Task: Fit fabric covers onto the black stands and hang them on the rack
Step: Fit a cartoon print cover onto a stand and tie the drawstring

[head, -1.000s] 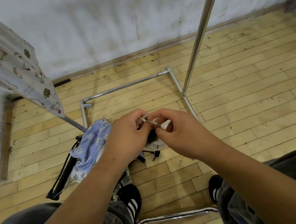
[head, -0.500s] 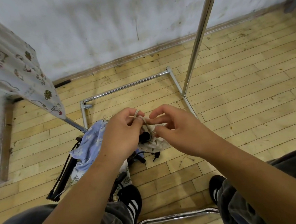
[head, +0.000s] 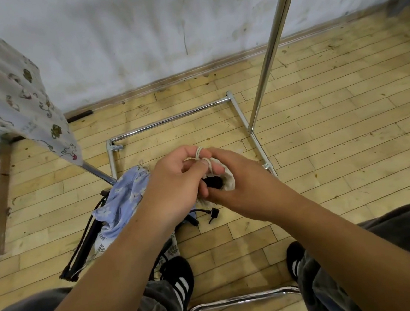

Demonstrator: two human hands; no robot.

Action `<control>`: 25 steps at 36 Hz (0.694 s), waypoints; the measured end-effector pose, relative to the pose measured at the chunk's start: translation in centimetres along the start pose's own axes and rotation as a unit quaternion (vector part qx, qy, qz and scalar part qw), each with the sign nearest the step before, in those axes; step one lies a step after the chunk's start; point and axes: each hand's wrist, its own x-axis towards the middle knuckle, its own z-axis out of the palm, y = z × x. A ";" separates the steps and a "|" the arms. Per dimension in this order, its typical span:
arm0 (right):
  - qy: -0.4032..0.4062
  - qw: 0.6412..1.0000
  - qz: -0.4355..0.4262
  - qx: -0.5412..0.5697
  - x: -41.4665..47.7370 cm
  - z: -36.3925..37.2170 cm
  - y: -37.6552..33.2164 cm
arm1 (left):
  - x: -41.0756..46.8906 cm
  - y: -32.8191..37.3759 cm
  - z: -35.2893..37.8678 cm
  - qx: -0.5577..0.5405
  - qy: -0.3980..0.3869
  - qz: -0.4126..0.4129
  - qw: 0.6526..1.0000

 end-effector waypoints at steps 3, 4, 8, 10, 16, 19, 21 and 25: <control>-0.019 1.000 0.008 -0.001 -0.1 0.1 -0.1 | -0.2 0.2 0.0 0.006 -0.005 0.007 1.000; -0.026 1.000 0.016 -0.004 -0.1 0.1 -0.1 | -0.3 0.2 0.0 0.002 -0.003 0.010 1.000; -0.032 0.998 0.057 0.026 -0.1 0.1 -0.1 | -0.5 0.4 0.1 -0.011 0.004 0.014 1.000; -0.029 0.997 0.066 0.027 0.0 0.1 0.0 | -0.6 0.4 0.0 -0.015 0.005 0.014 1.000; -0.040 0.996 0.083 0.012 0.3 0.2 0.3 | -1.0 0.7 0.0 -0.035 -0.019 0.010 0.999; -0.036 0.996 0.077 0.019 0.3 0.1 0.2 | -1.1 0.9 -0.1 -0.024 -0.035 0.028 0.999; -0.039 0.996 0.076 0.020 0.4 0.1 0.3 | -1.1 0.9 -0.3 -0.017 -0.048 0.037 0.998; -0.035 0.997 0.072 0.008 0.4 0.1 0.4 | -1.3 0.9 -0.5 -0.022 -0.063 0.044 0.997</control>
